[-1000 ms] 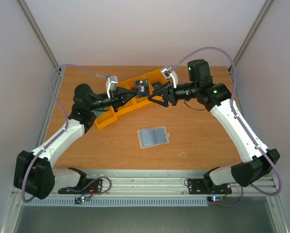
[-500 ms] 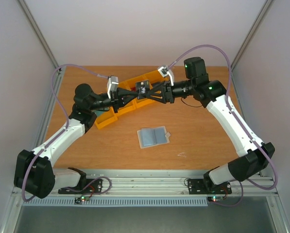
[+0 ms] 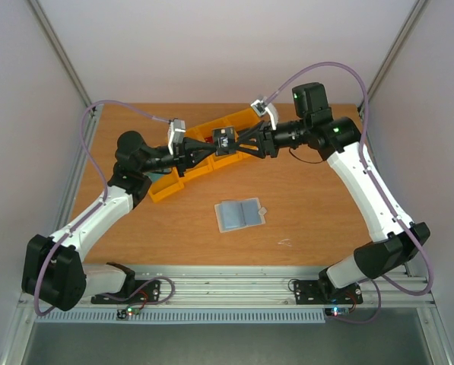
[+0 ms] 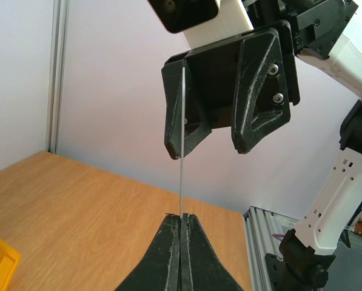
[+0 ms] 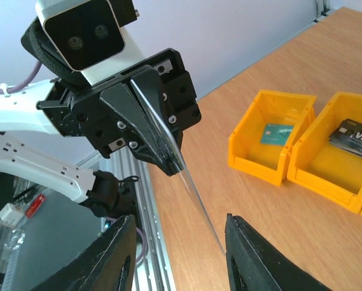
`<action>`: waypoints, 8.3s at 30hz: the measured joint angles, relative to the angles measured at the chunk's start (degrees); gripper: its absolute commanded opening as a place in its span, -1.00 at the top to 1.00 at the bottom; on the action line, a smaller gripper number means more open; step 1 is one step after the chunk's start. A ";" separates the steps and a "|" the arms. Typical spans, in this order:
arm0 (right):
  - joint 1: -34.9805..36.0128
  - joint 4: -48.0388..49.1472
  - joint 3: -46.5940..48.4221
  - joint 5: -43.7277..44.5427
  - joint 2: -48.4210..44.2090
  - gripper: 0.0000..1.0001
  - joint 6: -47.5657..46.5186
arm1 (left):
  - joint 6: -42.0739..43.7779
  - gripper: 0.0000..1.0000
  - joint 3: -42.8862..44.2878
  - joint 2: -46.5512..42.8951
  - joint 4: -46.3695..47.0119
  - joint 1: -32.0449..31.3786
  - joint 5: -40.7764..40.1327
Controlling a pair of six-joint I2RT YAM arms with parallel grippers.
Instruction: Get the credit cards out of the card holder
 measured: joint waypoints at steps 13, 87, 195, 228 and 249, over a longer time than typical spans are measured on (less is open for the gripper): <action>0.00 0.42 1.55 -1.79 3.19 0.98 0.70 | 0.02 1.00 0.02 0.00 0.22 -0.17 0.31; -15.96 -12.26 8.02 34.05 11.02 -0.62 14.40 | 80.85 1.00 20.65 22.14 -49.92 -2.16 -62.53; -1.79 -0.02 -25.44 27.58 23.15 0.12 23.76 | 58.45 -0.03 -8.79 13.94 -41.29 -19.80 -46.58; 0.09 16.72 -31.28 6.27 23.56 0.33 29.31 | 77.64 0.08 -8.76 23.52 -28.41 -21.79 -54.16; 0.35 13.46 -31.26 10.40 23.78 0.31 29.18 | 82.34 -0.97 -9.79 17.22 -38.12 -21.75 -51.34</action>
